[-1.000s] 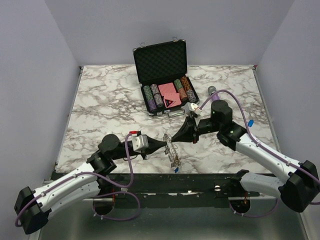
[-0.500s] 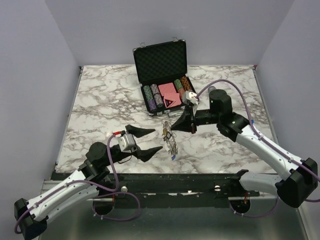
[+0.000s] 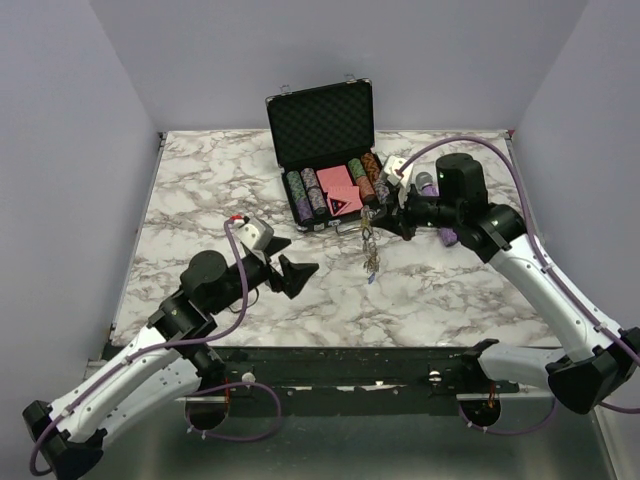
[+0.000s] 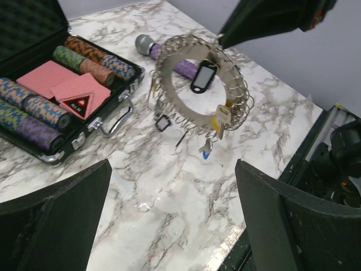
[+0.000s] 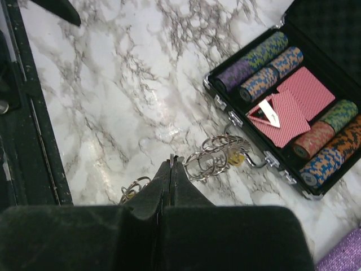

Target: Put the keys on the keyring

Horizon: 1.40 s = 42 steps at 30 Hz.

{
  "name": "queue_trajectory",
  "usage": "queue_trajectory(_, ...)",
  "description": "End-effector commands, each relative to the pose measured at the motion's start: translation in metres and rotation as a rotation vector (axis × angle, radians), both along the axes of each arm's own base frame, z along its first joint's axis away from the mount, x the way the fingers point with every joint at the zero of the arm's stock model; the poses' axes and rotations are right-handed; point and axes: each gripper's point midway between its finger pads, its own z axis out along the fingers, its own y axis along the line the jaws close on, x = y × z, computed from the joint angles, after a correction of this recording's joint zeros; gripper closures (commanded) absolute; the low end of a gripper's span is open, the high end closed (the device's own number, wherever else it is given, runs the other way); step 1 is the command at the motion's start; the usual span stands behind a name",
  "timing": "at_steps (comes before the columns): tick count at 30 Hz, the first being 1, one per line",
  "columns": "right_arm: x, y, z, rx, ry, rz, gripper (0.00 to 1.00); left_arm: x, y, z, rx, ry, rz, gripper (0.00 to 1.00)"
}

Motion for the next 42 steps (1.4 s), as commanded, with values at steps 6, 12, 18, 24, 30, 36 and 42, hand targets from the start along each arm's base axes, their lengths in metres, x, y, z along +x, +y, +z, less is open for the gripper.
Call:
queue_trajectory(6,-0.003,0.016,-0.011,0.049,0.111,0.064,1.0,-0.001,0.049,0.015,0.061,0.022,0.143,0.01)
queue_trajectory(12,-0.005,0.06,-0.034,0.062,0.243,0.149,1.0,-0.017,0.078,0.027,0.102,-0.028,0.19,0.01)
queue_trajectory(18,0.009,0.101,-0.067,0.008,0.328,0.177,1.0,-0.033,0.091,0.029,0.003,-0.087,0.199,0.01)
queue_trajectory(24,0.002,0.156,-0.094,-0.062,0.334,0.259,1.0,-0.041,0.099,0.028,-0.03,-0.157,0.202,0.01)
queue_trajectory(30,0.018,0.208,-0.117,-0.072,0.357,0.261,0.99,-0.04,0.107,0.024,-0.023,-0.224,0.232,0.01)
queue_trajectory(36,0.034,0.241,-0.138,-0.078,0.362,0.251,1.0,-0.036,0.113,0.021,-0.029,-0.245,0.271,0.01)
queue_trajectory(42,0.051,0.254,-0.171,-0.101,0.363,0.228,0.81,-0.035,0.113,0.019,-0.026,-0.24,0.275,0.01)
